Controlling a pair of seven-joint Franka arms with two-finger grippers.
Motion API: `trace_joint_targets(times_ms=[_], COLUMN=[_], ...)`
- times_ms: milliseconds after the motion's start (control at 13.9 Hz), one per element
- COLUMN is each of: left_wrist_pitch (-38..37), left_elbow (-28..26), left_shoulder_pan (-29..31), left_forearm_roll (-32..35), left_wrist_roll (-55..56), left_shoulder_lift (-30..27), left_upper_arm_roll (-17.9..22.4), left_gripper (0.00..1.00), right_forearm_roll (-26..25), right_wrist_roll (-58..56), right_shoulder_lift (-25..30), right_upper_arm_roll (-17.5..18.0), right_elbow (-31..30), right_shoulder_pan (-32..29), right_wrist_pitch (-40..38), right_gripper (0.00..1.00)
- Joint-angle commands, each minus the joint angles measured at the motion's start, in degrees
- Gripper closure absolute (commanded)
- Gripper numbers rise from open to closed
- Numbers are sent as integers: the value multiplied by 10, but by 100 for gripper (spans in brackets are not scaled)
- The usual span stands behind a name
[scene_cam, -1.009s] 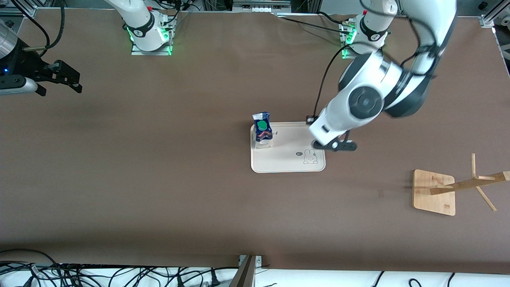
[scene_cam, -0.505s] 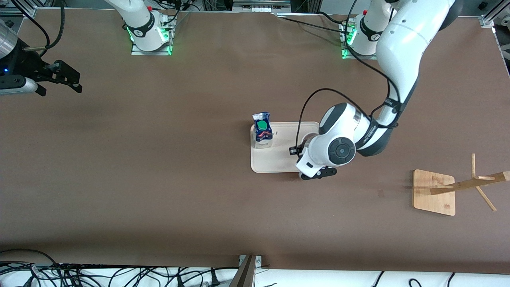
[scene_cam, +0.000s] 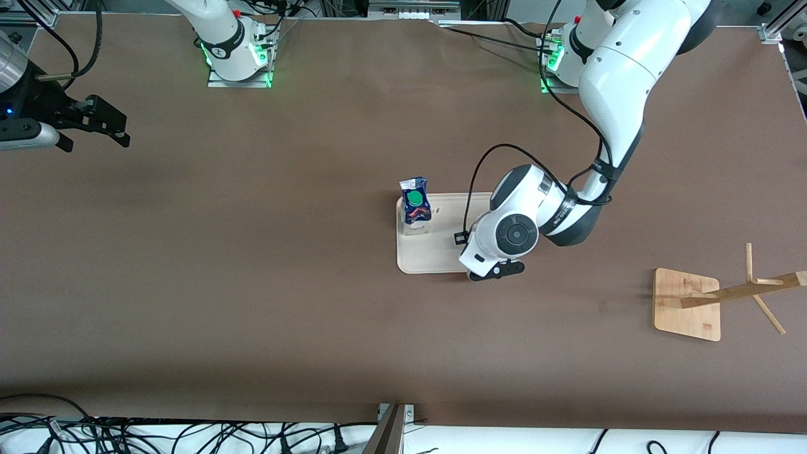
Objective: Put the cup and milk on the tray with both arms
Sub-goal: 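Lower the mug onto the tray beside the carton and release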
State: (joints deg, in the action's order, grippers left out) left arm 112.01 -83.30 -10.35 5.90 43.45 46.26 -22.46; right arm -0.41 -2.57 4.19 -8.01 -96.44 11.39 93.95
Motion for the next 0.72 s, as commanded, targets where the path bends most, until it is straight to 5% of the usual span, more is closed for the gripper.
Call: trace_joint_targets(times_ms=[0,144,216,649], left_wrist_pitch=[28,69,70,39], left_elbow=[-60,-85,-85,-75], left_shoulder_pan=[3,1,3,6], left_forearm_roll=[12,11,12,11], left_wrist_roll=[15,25,27,26], left_shoulder_lift=[-36,-40,-39,-77], left_upper_arm_roll=[2,2,2,2], left_gripper=[100,93,1,0], right_forearm_roll=[0,-1,0,0], right_wrist_roll=[-4,-4,-4,-4], right_shoulder_lift=[-3,-3,-3,-3], right_upper_arm_roll=[3,3,3,3], right_elbow=[12,12,12,12], right_shoulder_pan=[-4,-4,-4,-4], right_wrist_pitch=[-10,-10,-10,-10], right_gripper=[0,0,0,0])
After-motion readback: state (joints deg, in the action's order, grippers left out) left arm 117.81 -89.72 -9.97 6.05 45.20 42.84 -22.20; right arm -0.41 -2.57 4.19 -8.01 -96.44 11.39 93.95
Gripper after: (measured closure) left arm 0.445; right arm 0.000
